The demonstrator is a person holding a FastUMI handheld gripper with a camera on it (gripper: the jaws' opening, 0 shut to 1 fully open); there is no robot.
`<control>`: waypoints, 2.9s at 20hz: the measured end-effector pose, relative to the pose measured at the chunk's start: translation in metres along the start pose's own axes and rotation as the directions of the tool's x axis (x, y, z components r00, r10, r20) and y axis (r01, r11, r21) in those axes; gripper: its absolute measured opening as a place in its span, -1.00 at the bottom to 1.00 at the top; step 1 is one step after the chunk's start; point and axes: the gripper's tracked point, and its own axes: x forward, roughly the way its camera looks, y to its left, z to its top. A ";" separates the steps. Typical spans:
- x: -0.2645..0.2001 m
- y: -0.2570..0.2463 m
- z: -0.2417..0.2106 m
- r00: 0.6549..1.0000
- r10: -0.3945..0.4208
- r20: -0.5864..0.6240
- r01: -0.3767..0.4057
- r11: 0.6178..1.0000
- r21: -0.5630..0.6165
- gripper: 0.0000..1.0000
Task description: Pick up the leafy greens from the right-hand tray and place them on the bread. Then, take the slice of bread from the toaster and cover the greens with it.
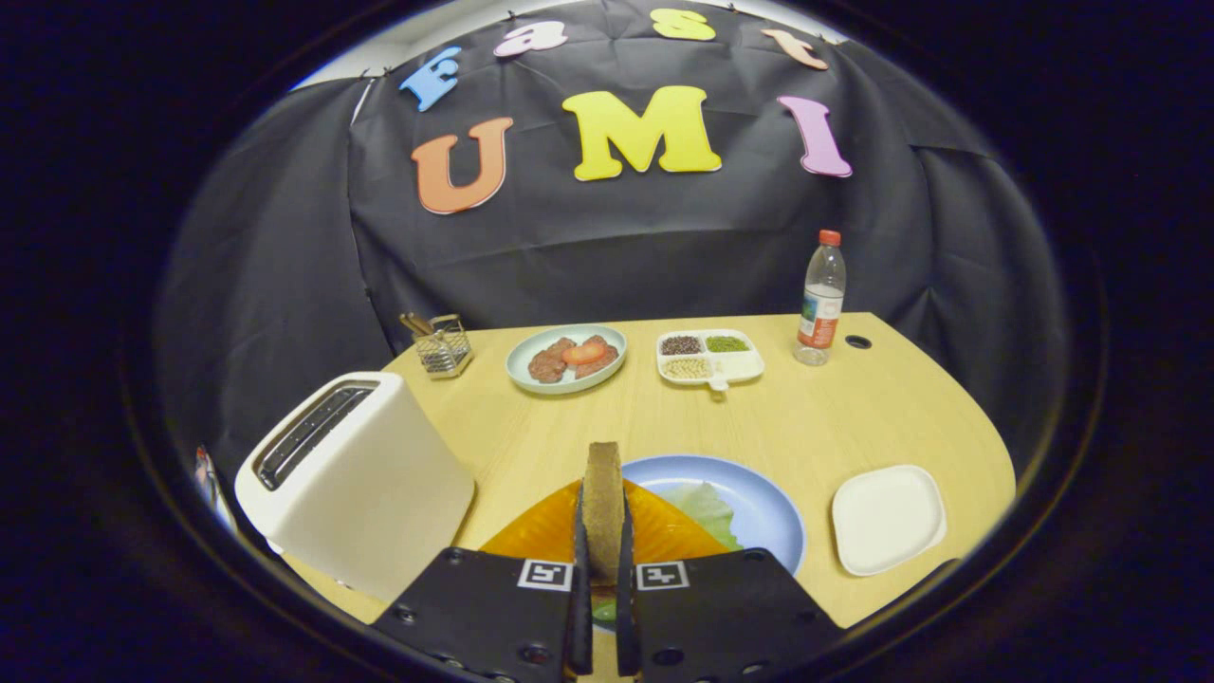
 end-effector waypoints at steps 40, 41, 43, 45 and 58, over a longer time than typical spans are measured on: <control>-0.285 0.025 0.042 0.862 -0.093 0.499 0.152 0.985 -0.078 0.88; -0.292 0.028 0.042 0.854 -0.090 0.513 0.158 0.983 -0.090 0.88; -0.300 0.032 0.036 0.848 -0.102 0.521 0.177 0.980 -0.096 0.90; -0.304 0.044 0.029 0.852 -0.080 0.518 0.144 0.986 -0.085 0.90; -0.289 0.006 0.006 0.867 -0.127 0.483 0.154 0.988 -0.018 0.91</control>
